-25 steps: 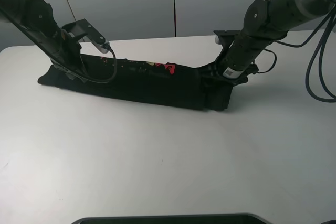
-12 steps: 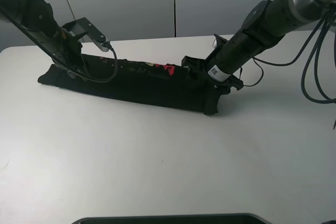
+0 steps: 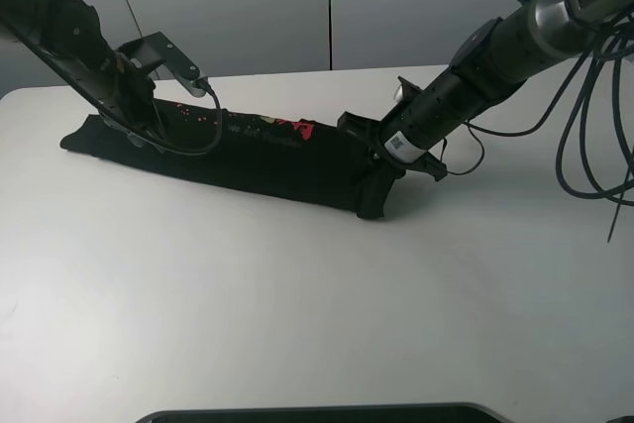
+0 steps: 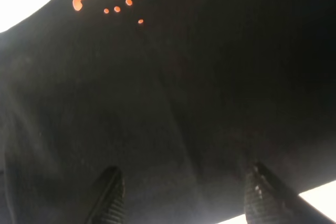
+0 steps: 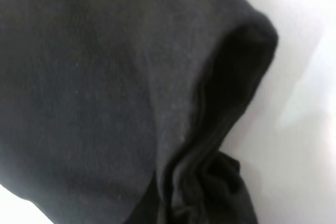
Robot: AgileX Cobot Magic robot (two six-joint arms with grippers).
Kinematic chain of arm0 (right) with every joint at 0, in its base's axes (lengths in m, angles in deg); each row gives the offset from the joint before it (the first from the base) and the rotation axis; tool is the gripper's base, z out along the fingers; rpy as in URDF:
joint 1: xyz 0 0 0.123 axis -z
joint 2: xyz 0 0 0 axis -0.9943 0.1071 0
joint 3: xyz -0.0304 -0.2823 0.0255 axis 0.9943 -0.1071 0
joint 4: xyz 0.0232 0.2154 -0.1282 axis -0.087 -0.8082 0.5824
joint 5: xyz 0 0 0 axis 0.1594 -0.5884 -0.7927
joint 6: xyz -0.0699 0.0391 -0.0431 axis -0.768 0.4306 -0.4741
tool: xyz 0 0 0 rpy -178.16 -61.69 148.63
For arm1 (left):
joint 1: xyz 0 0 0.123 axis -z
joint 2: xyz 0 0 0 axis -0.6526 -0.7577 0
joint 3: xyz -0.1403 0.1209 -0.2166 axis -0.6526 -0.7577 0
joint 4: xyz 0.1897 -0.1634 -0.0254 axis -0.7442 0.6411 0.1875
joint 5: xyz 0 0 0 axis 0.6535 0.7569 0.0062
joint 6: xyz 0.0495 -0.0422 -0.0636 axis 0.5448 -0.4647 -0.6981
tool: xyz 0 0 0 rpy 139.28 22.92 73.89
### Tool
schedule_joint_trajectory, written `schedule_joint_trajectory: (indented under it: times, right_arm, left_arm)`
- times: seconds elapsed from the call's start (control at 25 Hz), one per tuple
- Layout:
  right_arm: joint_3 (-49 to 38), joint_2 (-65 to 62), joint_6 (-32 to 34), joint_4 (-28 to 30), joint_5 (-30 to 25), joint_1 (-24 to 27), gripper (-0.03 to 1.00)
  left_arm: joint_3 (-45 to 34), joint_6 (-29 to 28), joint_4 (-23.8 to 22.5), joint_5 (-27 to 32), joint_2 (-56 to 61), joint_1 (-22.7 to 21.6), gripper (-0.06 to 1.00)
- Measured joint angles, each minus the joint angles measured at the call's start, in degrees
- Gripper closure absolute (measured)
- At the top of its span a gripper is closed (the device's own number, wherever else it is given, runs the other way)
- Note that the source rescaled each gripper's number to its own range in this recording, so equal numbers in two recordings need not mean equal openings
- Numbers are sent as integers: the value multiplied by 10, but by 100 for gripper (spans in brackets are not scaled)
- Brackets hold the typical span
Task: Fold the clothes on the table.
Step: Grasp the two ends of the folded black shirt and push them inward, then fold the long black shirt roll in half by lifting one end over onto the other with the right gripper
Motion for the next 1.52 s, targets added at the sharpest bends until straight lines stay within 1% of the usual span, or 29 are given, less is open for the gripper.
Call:
schedule_joint_trajectory:
  times: [0.12, 0.24, 0.36, 0.48, 0.64, 0.76, 0.84, 0.96, 1.08, 1.2, 1.24, 1.32, 1.52]
  right_arm:
    - [0, 0, -14, -1, 0, 0, 92]
    - [1, 1, -13, 12, -2, 4, 92]
    - [3, 0, 27, 59, -29, 25, 92]
    - [3, -18, 66, 128, -63, 72, 92]
    - [-7, -61, 88, 229, -74, 171, 92]
    - [-11, -119, 85, 257, -83, 247, 93]
    - [-11, -171, 74, 261, -96, 277, 93]
    - [-11, -227, 54, 258, -123, 287, 93]
    - [-11, -247, 29, 225, -139, 280, 93]
    - [-11, -247, 10, 198, -139, 260, 93]
    - [-11, -246, 0, 184, -139, 250, 93]
    - [-11, -244, -28, 139, -132, 223, 93]
    - [-12, -232, -93, 18, -96, 122, 93]
  left_arm:
    - [0, 0, 0, 0, 0, 0, 30]
    - [0, 0, 0, 0, 0, 0, 30]
    - [0, 0, 0, 0, 0, 0, 30]
    - [0, 0, 0, 2, 0, 0, 30]
    - [0, 0, 0, 2, 0, 0, 30]
    - [0, 0, 0, 2, 0, 0, 30]
    - [0, 0, 0, 2, 0, 0, 30]
    - [0, 0, 0, -2, 0, 0, 30]
    - [0, 0, 0, -4, 0, 0, 30]
    - [0, -2, 0, -4, 0, 0, 30]
    - [0, -2, 0, -4, 0, 0, 30]
    - [0, -2, 0, -5, 0, 0, 30]
    - [0, -3, 0, -4, 0, 0, 30]
